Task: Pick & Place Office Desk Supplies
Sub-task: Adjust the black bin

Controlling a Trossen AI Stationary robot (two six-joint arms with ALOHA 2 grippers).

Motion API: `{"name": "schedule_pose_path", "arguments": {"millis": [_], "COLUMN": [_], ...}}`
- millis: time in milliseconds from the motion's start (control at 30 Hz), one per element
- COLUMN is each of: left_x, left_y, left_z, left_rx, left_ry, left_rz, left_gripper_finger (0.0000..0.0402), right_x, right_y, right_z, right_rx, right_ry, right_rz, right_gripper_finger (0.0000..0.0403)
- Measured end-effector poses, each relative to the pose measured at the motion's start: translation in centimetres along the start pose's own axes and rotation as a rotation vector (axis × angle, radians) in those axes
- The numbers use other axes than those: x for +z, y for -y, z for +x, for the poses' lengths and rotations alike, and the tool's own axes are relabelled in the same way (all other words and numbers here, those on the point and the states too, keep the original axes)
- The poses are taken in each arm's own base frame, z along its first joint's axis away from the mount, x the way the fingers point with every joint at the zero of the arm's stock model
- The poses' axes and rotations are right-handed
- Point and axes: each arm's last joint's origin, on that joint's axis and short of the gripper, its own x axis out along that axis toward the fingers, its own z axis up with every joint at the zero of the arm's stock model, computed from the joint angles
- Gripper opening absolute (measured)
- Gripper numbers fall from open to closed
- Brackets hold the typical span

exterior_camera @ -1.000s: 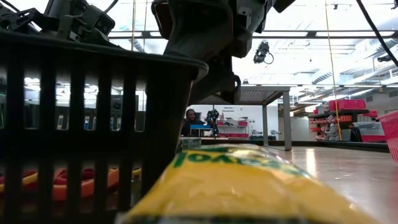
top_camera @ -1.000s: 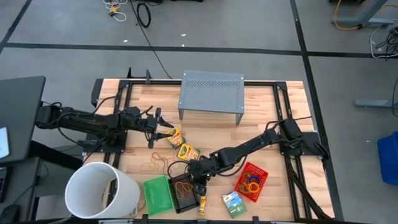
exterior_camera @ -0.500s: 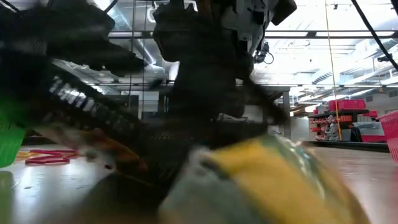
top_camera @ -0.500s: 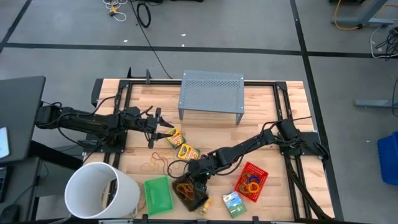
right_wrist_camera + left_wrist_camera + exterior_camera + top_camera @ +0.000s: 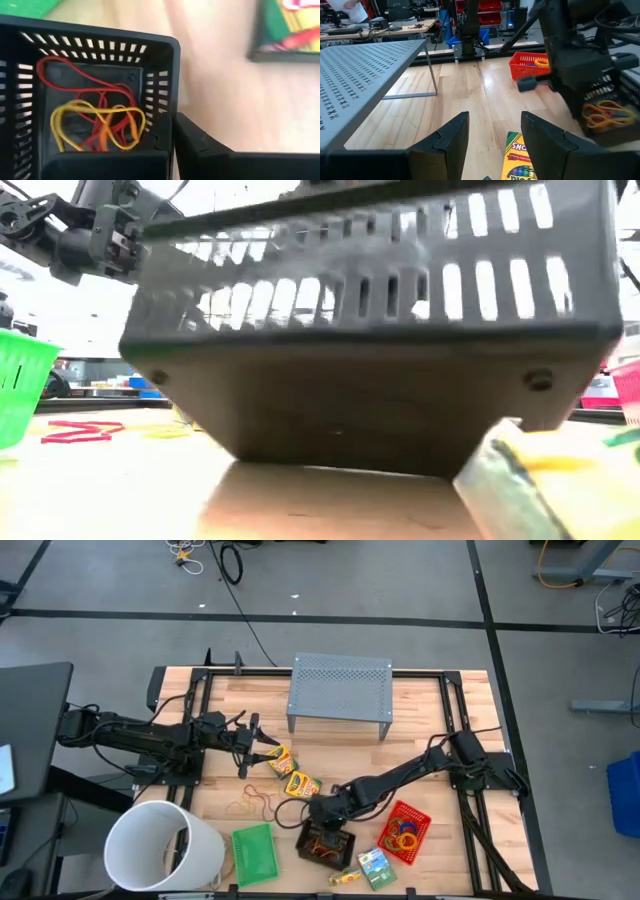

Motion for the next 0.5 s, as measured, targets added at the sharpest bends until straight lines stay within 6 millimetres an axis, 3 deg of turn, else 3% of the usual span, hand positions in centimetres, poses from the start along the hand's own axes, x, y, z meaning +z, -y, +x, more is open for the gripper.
{"name": "schedule_pose_path", "arguments": {"millis": [500], "left_x": [0.0], "left_y": [0.0], "left_z": [0.0], "left_rx": [0.007], "left_ry": [0.000], "left_rz": [0.001], "left_gripper_finger": [0.0185], "right_x": [-2.1], "right_y": [3.3], "right_z": [-3.9], "right_rx": [-0.477], "right_ry": [-0.138], "right_rz": [-0.003], "right_gripper_finger": [0.0002]}}
